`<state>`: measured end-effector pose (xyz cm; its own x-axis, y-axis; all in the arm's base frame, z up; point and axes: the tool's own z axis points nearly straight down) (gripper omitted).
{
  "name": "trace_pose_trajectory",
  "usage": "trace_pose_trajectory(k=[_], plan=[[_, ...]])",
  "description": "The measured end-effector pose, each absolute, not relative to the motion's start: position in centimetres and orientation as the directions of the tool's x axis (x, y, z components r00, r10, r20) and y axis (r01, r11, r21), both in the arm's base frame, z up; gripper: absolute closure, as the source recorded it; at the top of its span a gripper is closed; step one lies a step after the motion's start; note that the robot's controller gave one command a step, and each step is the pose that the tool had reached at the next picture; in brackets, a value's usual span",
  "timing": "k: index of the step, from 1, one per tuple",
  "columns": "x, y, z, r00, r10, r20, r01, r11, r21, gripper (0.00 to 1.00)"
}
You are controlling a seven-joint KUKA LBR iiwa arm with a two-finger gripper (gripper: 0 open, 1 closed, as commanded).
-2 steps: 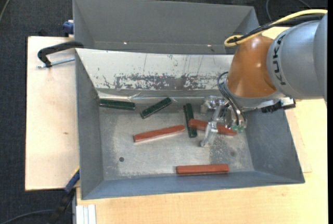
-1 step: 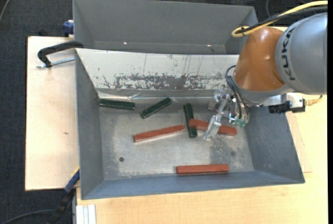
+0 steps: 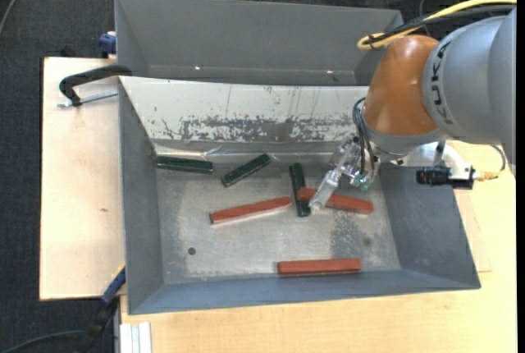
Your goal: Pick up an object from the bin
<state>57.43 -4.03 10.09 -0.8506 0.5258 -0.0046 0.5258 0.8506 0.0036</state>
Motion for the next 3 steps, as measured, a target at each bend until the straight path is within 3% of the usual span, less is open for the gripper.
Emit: trace_pose_trajectory(k=[1,2,3], plan=[[55.01,-3.6,7.02,-0.683,0.73,0.002,0.73,0.683,0.001,0.0],[55.1,-3.57,7.13,-0.684,0.729,0.0,0.729,0.684,0.001,0.0],[55.1,-3.53,7.13,-0.685,0.729,0.0,0.729,0.685,0.001,1.0]])
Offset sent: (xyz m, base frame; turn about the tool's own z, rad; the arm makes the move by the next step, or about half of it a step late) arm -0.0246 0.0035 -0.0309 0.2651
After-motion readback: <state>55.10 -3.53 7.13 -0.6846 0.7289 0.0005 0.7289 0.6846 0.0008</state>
